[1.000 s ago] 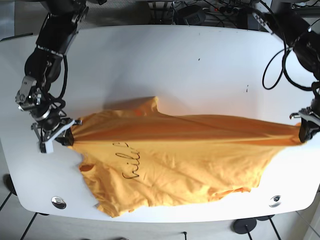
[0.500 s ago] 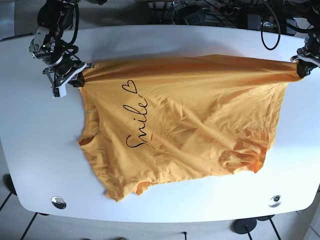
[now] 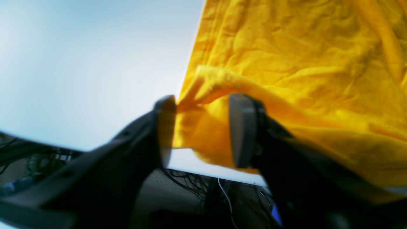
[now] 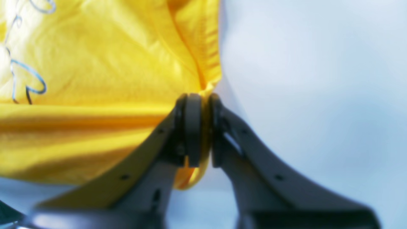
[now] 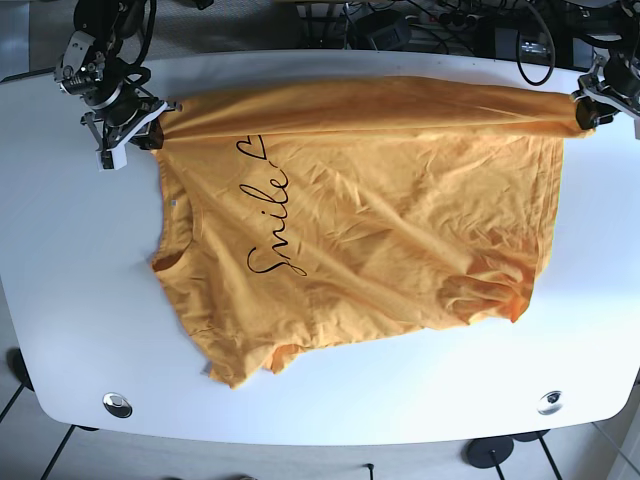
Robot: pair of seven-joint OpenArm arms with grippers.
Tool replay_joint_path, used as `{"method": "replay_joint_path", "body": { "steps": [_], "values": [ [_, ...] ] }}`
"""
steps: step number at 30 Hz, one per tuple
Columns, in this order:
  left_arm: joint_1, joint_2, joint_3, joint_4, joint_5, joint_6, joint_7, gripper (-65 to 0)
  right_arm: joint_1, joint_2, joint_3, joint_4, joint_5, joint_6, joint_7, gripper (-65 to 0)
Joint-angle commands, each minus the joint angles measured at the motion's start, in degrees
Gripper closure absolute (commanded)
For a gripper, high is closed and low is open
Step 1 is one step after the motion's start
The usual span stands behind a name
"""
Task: Fold the T-shirt properly
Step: 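Lay the shirt flat, dragging it across the table, then release, then grasp the shirt's hem corners with both grippers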
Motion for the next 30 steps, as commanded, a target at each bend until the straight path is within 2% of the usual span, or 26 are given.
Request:
{"method": "replay_joint_path", "body": {
  "steps": [1, 3, 5, 7, 9, 13, 15, 16, 18, 21, 24, 26, 30],
  "values": [
    [-1.32, -1.03, 0.73, 0.89, -0.74, 0.11, -0.93, -37.1, 0.45, 0.59, 0.43, 1.23, 0.46, 0.06, 1.79, -20.3],
    [-3.78, -1.21, 2.92, 0.8, -0.65, 0.11, -0.75, -38.6, 0.45, 0.59, 0.43, 1.23, 0.46, 0.06, 4.43, -31.1],
    [-6.68, -1.38, 5.03, 0.8, -0.65, 0.11, -0.75, -38.6, 0.54, 0.68, 0.43, 1.23, 0.2, -0.03, 7.94, -45.0],
    [-9.06, -1.73, 5.47, 0.71, 0.67, 0.02, -0.75, -38.6, 2.47, 0.68, 0.43, 0.88, -0.06, -0.03, 9.88, -51.4],
    [-11.52, -1.82, 5.91, 0.71, 3.22, -0.15, -0.75, -38.6, 5.28, 0.95, 0.34, -0.18, -0.15, -0.03, 10.23, -54.9],
    [-17.06, -1.47, 6.09, 0.62, 8.85, -0.15, -0.75, -38.5, 14.43, 3.5, -0.19, -6.51, -0.15, -0.03, 10.05, -54.7],
    [-19.52, -1.29, 6.18, 0.62, 12.8, -0.15, -0.75, -38.5, 21.81, 5.17, -0.45, -14.16, -0.15, -0.03, 10.05, -54.7],
    [-20.66, -1.29, 6.18, 0.62, 14.21, -0.15, -0.75, -38.5, 26.03, 6.66, -2.82, -19.69, -1.03, -0.03, 10.14, -54.7],
    [-21.98, -1.29, 6.18, 0.62, 15.26, -0.15, -0.75, -38.5, 32.71, 8.86, -7.04, -27.78, -4.37, -0.03, 10.49, -54.7],
    [-22.6, -1.29, 6.18, 0.62, 15.44, -0.15, -0.84, -38.5, 41.94, 9.56, -8.36, -40.44, -8.42, 0.41, 10.84, -54.7],
    [-22.6, -1.29, 6.18, 0.62, 15.44, -0.07, -0.84, -38.5, 48.01, 9.74, -8.89, -50.46, -11.67, 0.5, 18.23, -54.7],
    [-22.6, -1.29, 6.18, 0.62, 15.44, -0.07, -0.84, -38.5, 52.84, 9.74, -8.89, -59.43, -16.24, 0.5, 24.73, -54.7],
    [-22.51, -1.29, 6.18, 0.62, 15.44, -0.07, -0.84, -38.5, 57.42, 9.74, -8.89, -70.24, -20.37, 0.5, 31.24, -54.7]
  ]
}}
